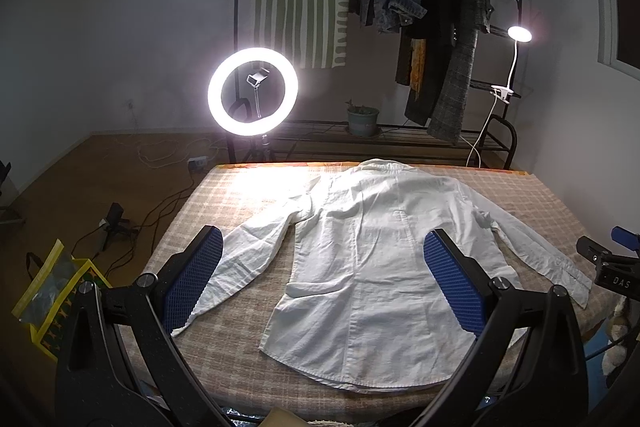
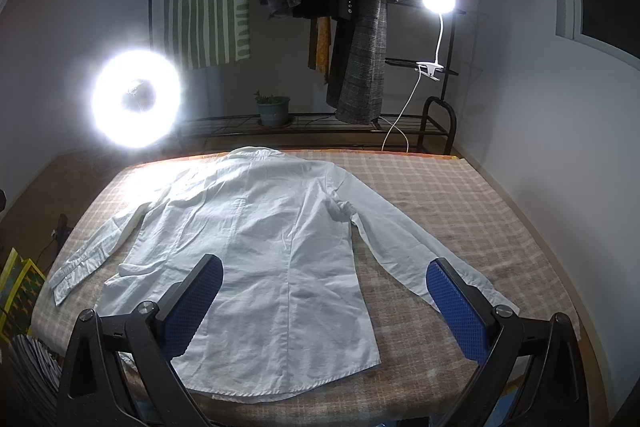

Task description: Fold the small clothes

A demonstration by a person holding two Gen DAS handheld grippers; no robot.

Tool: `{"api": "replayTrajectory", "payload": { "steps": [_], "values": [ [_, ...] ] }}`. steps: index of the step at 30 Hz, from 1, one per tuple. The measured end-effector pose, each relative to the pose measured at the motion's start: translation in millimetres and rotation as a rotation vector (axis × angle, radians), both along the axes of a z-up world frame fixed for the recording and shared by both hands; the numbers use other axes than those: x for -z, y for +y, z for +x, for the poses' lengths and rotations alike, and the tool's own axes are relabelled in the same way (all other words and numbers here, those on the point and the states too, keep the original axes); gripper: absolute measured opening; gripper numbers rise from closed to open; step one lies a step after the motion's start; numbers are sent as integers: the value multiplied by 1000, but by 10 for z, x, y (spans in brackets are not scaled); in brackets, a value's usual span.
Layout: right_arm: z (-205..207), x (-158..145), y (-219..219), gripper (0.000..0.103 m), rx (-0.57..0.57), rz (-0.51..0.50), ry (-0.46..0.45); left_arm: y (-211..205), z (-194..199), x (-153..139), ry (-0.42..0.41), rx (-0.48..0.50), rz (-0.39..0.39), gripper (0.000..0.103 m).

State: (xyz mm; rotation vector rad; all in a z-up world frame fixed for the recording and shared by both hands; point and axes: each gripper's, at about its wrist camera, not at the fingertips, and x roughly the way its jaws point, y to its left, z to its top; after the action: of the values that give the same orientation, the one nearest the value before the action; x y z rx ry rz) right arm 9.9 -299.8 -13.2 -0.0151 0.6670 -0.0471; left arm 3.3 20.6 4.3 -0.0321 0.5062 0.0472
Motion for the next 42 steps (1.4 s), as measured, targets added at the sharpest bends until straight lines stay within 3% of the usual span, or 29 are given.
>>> {"api": "replayTrajectory", "payload": {
  "steps": [11,14,21,32,36,42],
  "values": [
    [94,85,185,103,-27,4,-29,540,417,345,25,-74,67,102],
    [145,120,222,102,-70,46,-41,814,661,530,75,-88,94,93],
    [348,227,336,95,-122,138,-13,1656,1267,1127,250,-92,-3,75],
    [561,507,574,90,-163,151,83,2595,1934,2245,499,-105,-182,75],
    [637,560,636,90,-168,146,110,2696,2053,2510,539,-111,-191,75],
    [696,641,744,90,-183,133,140,2554,2162,2689,559,-73,-129,75]
  ]
}}
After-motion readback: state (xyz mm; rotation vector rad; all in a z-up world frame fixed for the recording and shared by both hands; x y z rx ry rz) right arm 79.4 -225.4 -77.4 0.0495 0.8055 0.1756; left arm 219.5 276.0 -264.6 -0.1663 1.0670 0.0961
